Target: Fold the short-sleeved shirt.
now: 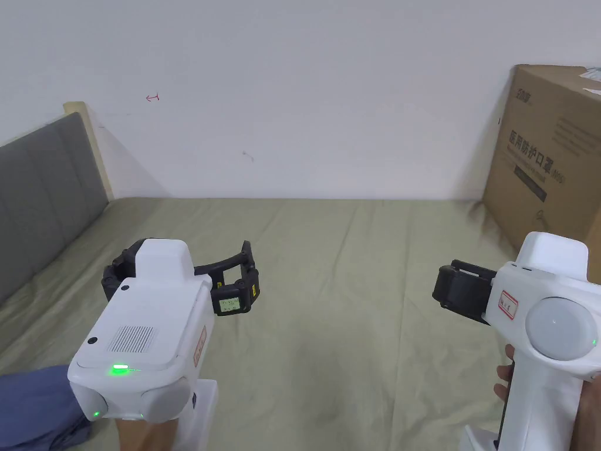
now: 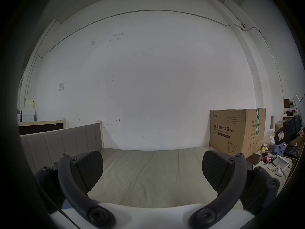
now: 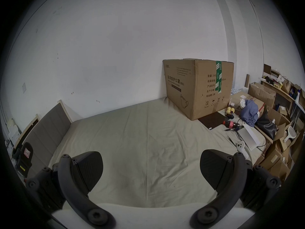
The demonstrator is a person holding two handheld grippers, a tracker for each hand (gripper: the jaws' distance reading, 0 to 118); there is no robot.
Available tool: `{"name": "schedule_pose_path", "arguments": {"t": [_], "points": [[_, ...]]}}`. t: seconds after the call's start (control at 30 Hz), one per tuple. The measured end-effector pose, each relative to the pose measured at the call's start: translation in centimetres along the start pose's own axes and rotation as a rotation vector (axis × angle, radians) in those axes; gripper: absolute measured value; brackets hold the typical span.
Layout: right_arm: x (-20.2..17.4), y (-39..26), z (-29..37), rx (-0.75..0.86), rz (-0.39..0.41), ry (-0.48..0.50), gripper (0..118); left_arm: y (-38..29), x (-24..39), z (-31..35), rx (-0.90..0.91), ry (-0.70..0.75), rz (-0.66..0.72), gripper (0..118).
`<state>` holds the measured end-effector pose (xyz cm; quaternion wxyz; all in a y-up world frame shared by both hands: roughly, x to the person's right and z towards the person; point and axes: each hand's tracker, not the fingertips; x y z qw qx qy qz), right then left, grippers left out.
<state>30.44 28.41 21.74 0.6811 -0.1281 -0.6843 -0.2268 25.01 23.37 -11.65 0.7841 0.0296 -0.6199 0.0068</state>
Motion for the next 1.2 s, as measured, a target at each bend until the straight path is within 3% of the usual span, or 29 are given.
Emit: {"name": "schedule_pose_path", "arguments": {"t": [0.2,0.37,0.53,0.73,1.2], "points": [[-0.1,-0.4,0.0,0.08,0.032,0.05,116,0.0,-0.1,0.1,0.002,0.004,-0.006,118],[-0.1,-1.5,0.6,0.261,0.093,0.091,116,0.0,-0.3,0.1,0.004,0.012,-0.001,118],[-0.3,-2.7,1.1,0.403,0.127,0.054,117,0.0,-0.4,0.1,0.003,0.015,0.004,118],[-0.1,-3.1,1.2,0.455,0.164,0.067,118,0.0,-0.4,0.2,0.013,0.014,0.003,118],[0.4,-3.0,1.2,0.456,0.156,0.073,118,-0.1,-0.2,0.5,0.021,0.02,-0.01,118]]}}
